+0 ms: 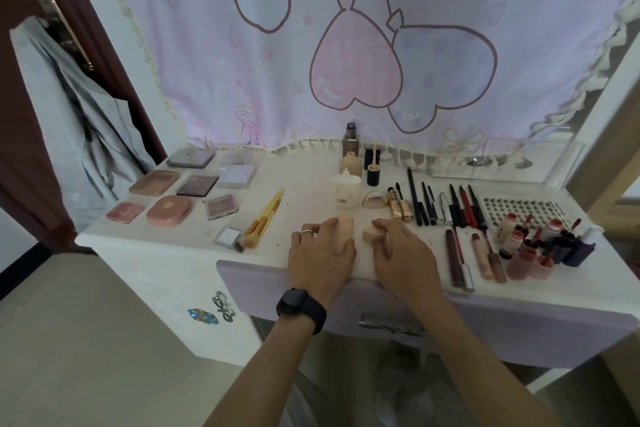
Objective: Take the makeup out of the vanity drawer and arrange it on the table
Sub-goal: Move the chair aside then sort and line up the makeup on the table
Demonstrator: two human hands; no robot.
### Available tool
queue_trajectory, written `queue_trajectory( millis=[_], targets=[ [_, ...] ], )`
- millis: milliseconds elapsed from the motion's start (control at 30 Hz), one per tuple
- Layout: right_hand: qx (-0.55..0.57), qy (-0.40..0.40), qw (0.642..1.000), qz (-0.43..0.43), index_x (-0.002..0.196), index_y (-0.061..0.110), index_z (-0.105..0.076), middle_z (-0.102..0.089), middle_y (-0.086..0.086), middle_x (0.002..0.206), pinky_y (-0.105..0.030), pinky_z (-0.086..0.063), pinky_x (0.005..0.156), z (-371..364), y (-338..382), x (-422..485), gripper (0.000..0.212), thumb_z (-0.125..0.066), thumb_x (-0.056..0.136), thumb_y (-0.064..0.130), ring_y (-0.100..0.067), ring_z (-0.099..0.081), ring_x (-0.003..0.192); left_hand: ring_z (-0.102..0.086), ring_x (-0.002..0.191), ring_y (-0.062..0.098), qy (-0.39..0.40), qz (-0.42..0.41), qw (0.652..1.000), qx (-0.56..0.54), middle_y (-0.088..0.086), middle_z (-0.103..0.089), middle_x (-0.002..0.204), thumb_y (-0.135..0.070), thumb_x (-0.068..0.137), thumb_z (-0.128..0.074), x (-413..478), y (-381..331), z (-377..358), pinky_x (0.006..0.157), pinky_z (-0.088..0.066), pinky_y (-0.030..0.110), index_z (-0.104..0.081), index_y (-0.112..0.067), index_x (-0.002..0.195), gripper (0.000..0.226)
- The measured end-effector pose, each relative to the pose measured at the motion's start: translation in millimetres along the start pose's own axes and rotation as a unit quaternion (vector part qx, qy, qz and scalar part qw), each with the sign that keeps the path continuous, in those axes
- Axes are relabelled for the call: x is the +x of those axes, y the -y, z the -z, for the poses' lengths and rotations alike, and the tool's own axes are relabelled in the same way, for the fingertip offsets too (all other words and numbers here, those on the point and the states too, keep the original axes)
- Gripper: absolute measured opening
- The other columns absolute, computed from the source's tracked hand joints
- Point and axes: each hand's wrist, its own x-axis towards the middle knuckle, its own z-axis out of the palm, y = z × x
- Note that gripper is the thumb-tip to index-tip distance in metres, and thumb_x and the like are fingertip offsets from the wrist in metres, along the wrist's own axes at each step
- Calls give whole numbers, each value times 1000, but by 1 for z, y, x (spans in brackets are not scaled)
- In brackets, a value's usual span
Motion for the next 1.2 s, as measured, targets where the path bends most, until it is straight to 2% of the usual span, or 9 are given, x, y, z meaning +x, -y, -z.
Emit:
queue_trajectory(
  millis=[100, 200, 333, 533, 700, 900, 1067, 1133, 1200],
  targets=[
    [-4, 5, 1000, 0, 131, 22, -58, -64, 3, 119, -8, -29, 65, 0, -1, 0, 33, -57, 98, 23, -8, -50, 82, -46, 118, 26, 0, 1, 1000, 5, 7, -54, 132, -52, 92, -51, 2, 1, -1, 96, -41, 37, -47, -29, 139, 52],
    [-6, 8, 1000, 1, 131, 23, -57, -65, 3, 120, -15, -34, 63, 0, 1, 1, 34, -57, 98, 23, -10, -54, 82, -46, 117, 25, 0, 1, 1000, -1, 7, -54, 132, -53, 92, -51, 1, 1, -1, 97, -41, 36, -46, -30, 140, 53],
    [-7, 4, 1000, -7, 133, 21, -57, -64, 2, 124, -24, -37, 72, 0, 2, 0, 36, -58, 97, 23, -15, -61, 92, -46, 116, 25, -3, 4, 1000, -11, 7, -54, 133, -54, 92, -52, 1, 3, -2, 97, -41, 37, -47, -31, 140, 53],
    [-6, 4, 1000, -14, 128, 21, -57, -64, 2, 120, -7, -27, 65, -1, 1, 0, 31, -58, 97, 22, -6, -48, 83, -48, 114, 26, -5, 6, 1000, 2, 5, -54, 133, -59, 91, -49, 1, -1, -4, 94, -41, 36, -46, -33, 140, 55],
    [-2, 2, 1000, -14, 130, 21, -57, -63, 2, 125, -22, -35, 72, 0, 3, 0, 33, -57, 97, 21, -6, -48, 87, -49, 115, 27, 2, 4, 1000, 3, 5, -54, 134, -61, 90, -48, 2, 0, -5, 94, -42, 39, -46, -34, 140, 56],
    [4, 7, 1000, -7, 134, 19, -55, -62, -1, 129, -23, -40, 78, 3, 5, -1, 37, -58, 98, 21, -7, -53, 92, -48, 117, 25, 11, -6, 1000, -1, 4, -54, 135, -62, 93, -44, 3, 2, -3, 97, -43, 39, -45, -34, 141, 56],
    [8, 1, 1000, -6, 132, 18, -56, -59, -1, 131, -24, -40, 73, 4, 5, -2, 36, -58, 96, 19, -9, -53, 88, -46, 124, 23, -2, -12, 995, -102, 2, -51, 136, -51, 95, -50, 6, 13, 16, 97, -43, 36, -52, -33, 134, 43],
    [6, -1, 1000, -3, 130, 17, -56, -58, -1, 131, -21, -39, 66, 3, 5, -2, 36, -59, 95, 18, -9, -52, 81, -48, 121, 25, -65, -24, 998, -1, 3, -56, 133, -42, 95, -53, 16, 29, 30, 95, -43, 39, -57, -30, 132, 39],
    [3, -2, 1000, 1, 129, 16, -56, -57, -2, 131, -14, -35, 59, 2, 5, -2, 36, -60, 93, 17, -7, -51, 74, -46, 124, 26, -74, -6, 992, 106, 1, -57, 135, -38, 95, -51, 31, 48, 48, 96, -41, 41, -56, -29, 134, 41]
  ],
)
